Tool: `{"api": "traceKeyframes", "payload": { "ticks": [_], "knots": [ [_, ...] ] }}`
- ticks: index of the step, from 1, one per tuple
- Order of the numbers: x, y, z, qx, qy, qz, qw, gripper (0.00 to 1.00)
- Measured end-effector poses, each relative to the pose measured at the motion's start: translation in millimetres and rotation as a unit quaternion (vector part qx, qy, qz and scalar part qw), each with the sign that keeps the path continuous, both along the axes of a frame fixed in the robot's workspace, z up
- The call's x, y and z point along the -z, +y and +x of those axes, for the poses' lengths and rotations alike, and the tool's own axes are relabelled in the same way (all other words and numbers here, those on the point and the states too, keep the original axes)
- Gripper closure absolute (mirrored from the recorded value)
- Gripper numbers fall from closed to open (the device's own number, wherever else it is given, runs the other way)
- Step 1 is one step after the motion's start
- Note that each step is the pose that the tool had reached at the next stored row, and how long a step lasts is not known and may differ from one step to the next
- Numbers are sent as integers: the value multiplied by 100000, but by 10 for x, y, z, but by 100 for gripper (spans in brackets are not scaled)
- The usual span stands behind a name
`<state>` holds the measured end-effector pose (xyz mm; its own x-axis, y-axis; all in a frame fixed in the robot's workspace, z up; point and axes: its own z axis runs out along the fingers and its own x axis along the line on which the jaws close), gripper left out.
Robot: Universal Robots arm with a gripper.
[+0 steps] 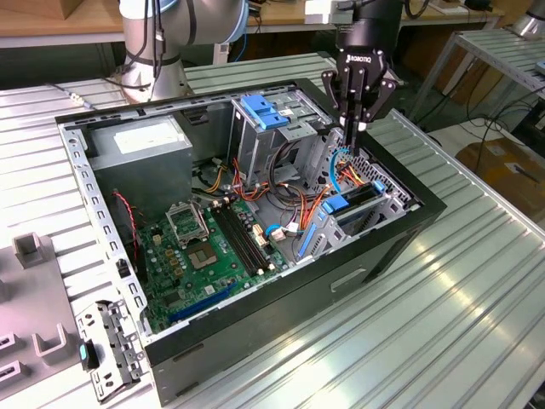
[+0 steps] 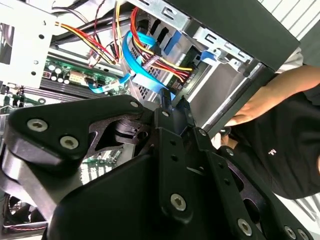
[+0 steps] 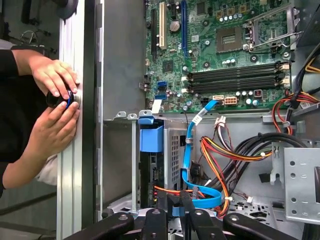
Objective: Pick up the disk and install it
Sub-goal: 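Insert the second disk wire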
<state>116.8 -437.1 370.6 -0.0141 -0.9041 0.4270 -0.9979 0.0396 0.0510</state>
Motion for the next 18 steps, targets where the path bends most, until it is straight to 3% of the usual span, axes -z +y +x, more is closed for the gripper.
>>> {"api": "traceKeyframes", "payload": {
  "ticks": [18],
  "knots": [
    [78,0,2,0,7,1,100000,76]
  ]
}}
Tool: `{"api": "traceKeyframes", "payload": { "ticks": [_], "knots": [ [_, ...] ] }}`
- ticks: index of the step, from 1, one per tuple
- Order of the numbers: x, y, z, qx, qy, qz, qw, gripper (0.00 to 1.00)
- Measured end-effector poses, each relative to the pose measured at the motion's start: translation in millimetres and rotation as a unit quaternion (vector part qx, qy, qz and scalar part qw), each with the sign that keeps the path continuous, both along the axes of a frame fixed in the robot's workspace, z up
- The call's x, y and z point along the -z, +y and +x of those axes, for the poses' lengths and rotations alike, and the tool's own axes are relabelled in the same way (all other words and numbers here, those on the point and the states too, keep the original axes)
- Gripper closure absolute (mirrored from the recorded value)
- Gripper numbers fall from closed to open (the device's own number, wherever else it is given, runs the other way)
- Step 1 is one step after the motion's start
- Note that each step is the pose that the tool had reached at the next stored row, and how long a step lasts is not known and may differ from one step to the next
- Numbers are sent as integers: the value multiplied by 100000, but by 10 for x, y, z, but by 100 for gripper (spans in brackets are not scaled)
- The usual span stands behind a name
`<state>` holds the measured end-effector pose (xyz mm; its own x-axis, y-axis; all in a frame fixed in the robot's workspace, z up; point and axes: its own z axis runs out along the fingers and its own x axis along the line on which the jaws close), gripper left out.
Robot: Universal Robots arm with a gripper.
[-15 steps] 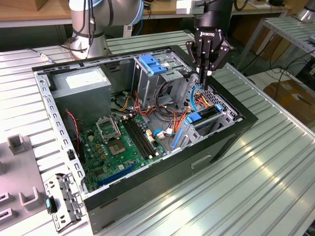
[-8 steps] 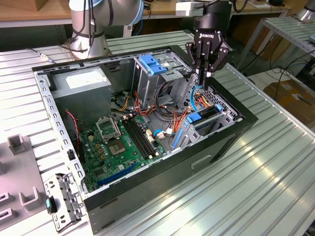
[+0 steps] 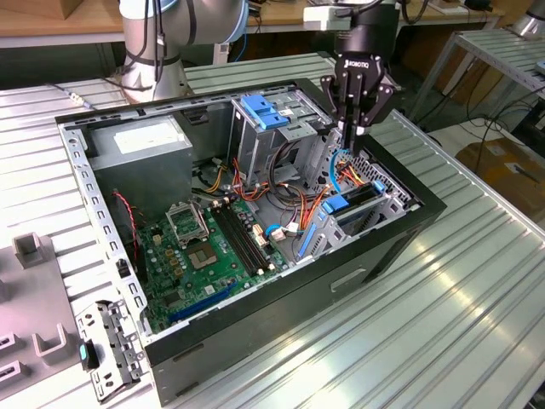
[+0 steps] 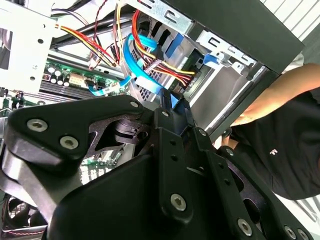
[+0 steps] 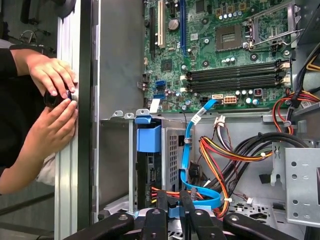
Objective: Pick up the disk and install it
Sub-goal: 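Insert the second disk wire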
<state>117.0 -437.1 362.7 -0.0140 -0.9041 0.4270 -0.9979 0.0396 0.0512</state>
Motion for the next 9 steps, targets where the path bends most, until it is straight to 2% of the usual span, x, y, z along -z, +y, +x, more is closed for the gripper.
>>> {"api": "traceKeyframes", "payload": {
  "ticks": [3,4,7,9],
  "knots": [
    [7,0,0,-2,0,-16,100000,76],
    [8,0,0,1,-2,-3,100000,84],
    [10,-1,0,0,0,10,100000,84],
    [9,-19,-6,3,1,-5,100000,84]
  ]
}}
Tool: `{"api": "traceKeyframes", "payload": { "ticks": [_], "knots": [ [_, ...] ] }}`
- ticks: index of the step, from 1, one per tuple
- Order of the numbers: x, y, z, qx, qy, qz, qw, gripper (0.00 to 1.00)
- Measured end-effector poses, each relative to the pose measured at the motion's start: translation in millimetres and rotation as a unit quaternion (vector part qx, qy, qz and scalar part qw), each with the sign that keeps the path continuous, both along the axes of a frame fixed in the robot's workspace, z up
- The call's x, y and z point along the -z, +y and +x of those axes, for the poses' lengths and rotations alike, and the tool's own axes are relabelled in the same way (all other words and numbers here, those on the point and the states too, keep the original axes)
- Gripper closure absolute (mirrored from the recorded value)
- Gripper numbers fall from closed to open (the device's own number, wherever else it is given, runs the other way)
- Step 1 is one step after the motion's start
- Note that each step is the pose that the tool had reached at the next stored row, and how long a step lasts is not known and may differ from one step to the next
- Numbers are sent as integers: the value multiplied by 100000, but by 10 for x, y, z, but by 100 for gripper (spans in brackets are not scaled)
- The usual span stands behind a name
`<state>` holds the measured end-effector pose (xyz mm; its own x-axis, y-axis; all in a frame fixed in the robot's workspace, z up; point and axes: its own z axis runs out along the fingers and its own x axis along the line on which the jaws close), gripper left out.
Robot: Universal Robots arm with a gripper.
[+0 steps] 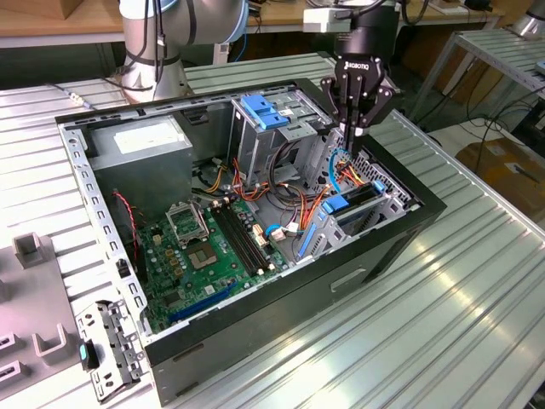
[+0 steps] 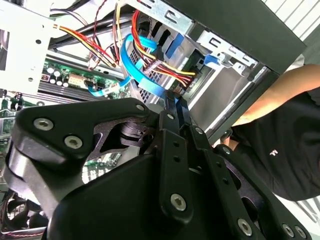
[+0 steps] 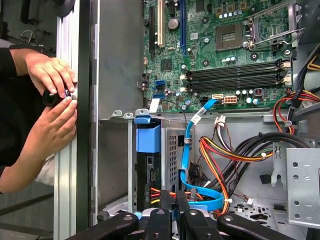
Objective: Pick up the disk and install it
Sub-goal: 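Insert the second disk wire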
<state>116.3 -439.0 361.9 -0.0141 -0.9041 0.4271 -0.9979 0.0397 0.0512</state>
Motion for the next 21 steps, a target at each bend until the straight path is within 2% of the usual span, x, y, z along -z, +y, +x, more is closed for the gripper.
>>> {"api": "traceKeyframes", "payload": {
  "ticks": [2,3,8,12,21],
  "knots": [
    [2,-34,-25,-32,-2,11,100000,84],
    [6,-64,-62,-61,-78,30,100000,84],
    [17,-129,-143,-122,-331,105,99999,84],
    [20,-139,-170,-123,-379,141,99999,84],
    [21,-143,-173,-126,-381,167,99999,84]
  ]
}}
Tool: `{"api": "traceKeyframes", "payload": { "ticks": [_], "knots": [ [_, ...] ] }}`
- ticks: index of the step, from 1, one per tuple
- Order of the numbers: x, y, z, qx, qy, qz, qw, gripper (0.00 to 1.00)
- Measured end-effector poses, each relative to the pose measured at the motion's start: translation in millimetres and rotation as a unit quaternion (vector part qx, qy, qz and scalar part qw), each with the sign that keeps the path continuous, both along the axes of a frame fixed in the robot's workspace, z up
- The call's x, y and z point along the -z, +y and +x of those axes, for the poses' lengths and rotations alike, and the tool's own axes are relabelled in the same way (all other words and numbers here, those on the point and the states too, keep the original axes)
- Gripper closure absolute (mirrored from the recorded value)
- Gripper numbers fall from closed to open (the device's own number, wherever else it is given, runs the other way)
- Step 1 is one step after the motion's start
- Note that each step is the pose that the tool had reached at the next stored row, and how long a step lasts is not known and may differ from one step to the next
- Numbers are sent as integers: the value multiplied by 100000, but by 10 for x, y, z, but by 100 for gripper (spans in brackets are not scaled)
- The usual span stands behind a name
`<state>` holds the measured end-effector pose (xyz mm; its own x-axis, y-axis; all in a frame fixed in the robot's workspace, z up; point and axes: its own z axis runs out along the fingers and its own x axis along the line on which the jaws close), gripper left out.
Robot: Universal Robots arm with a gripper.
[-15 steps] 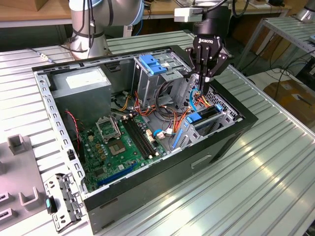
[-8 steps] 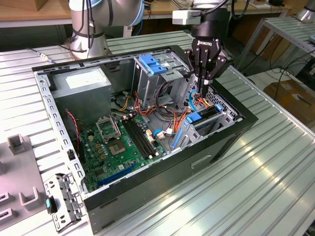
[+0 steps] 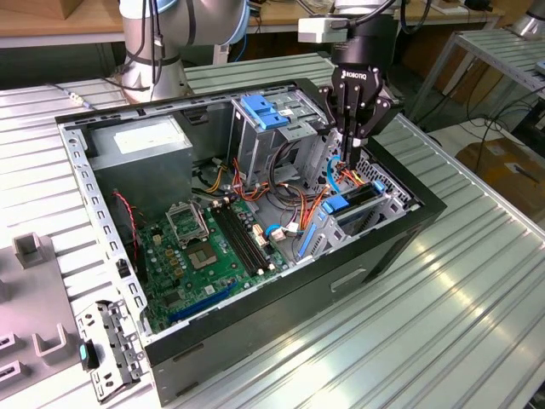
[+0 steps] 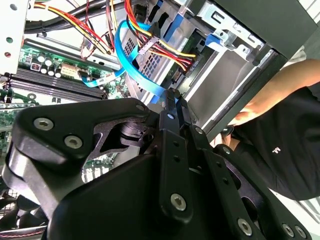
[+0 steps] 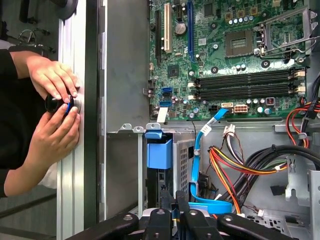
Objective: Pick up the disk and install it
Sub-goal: 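Insert the second disk wire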
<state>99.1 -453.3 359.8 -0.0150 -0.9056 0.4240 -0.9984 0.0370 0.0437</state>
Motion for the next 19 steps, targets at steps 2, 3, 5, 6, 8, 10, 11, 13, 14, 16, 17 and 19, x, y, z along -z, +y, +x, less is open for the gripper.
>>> {"api": "traceKeyframes", "payload": {
  "ticks": [2,3,5,6,8,10,11,13,14,16,17,19],
  "knots": [
    [0,0,0,1,0,-2,100000,84],
    [0,-1,0,0,0,0,100000,84],
    [0,-2,0,1,0,4,100000,84],
    [-1,-8,-1,0,0,-5,100000,84],
    [2,-46,-4,7,-5,21,100000,84],
    [3,-94,-15,5,-38,245,100000,84],
    [4,-104,-21,0,-82,550,99998,84],
    [4,-117,-36,-60,-192,2213,99975,84],
    [5,-122,-44,-95,-246,3231,99947,84],
    [6,-128,-55,-147,-317,4841,99882,84],
    [7,-132,-61,-178,-380,5841,99828,84],
    [6,-136,-68,-219,-503,7350,99728,84]
  ]
}}
